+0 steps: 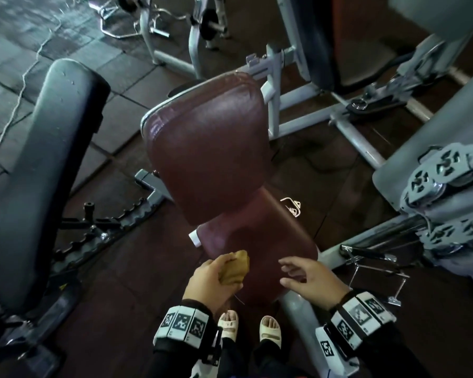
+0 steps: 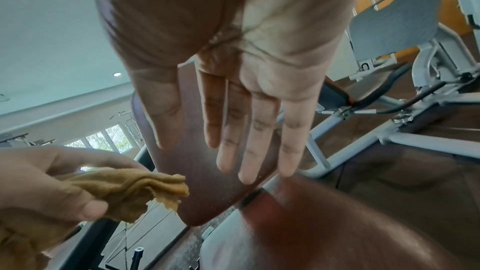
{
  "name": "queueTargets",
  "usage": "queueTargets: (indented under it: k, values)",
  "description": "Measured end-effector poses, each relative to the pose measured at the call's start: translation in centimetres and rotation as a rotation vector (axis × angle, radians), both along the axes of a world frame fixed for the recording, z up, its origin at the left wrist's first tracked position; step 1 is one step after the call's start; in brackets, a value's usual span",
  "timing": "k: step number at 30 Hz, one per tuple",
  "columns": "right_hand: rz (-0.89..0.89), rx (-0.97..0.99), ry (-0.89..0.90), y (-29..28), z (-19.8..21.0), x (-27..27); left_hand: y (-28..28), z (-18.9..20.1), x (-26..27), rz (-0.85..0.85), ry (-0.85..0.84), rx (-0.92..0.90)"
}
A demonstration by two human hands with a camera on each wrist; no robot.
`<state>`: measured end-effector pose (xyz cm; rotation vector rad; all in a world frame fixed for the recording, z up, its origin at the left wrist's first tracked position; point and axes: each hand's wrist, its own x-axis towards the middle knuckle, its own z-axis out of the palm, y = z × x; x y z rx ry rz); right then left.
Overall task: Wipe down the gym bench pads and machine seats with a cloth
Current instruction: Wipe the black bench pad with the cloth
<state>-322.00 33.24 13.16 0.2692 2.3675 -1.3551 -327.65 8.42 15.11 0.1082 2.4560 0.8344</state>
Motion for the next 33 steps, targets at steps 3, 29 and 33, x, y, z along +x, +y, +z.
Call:
queueTargets:
  k: [3, 29, 33]
  values:
    - [0.003, 0.012, 0.010, 0.1, 1.2, 0.2, 0.0, 1.5, 0.3, -0.065, -0.009, -0.046]
    - [0.339, 0.073, 0.093, -2.2, 4.6, -2.8, -2.5, 4.7, 3.0, 0.150, 0.001, -0.088]
    - [0.379, 0.071, 0.124, -3.5, 4.6, -4.2, -3.7, 4.9, 3.4, 0.215, 0.003, -0.092]
